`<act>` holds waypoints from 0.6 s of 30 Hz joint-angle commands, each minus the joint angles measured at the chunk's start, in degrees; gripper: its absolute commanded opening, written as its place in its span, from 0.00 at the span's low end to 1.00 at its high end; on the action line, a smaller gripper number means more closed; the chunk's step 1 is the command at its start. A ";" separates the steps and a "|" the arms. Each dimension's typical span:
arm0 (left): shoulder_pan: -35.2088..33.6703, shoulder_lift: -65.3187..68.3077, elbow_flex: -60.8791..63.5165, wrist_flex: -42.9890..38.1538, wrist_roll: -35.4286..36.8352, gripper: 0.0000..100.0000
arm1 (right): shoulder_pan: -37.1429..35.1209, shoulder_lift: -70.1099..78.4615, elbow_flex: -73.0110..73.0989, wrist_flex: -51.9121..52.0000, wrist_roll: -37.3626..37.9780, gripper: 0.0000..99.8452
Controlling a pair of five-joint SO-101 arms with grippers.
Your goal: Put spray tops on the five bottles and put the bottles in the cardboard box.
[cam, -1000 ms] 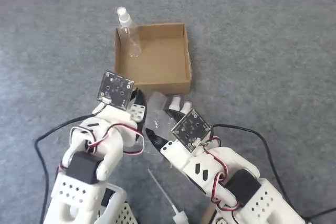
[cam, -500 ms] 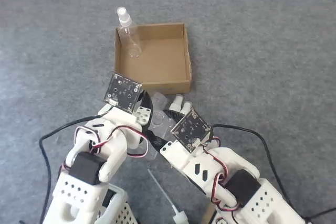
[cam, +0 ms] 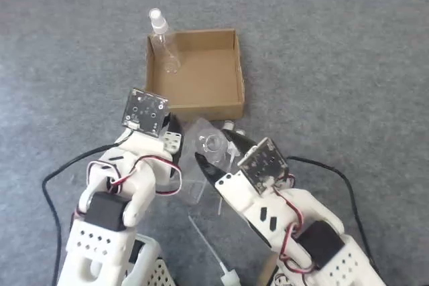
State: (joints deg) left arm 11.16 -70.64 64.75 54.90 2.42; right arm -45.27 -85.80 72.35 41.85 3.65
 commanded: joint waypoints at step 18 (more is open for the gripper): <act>-4.84 0.09 -11.30 13.54 -5.27 0.06 | 16.92 -0.84 -7.03 3.21 0.44 0.03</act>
State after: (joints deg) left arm 6.42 -70.64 56.57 68.18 -1.54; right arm -32.62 -89.85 70.42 44.92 3.65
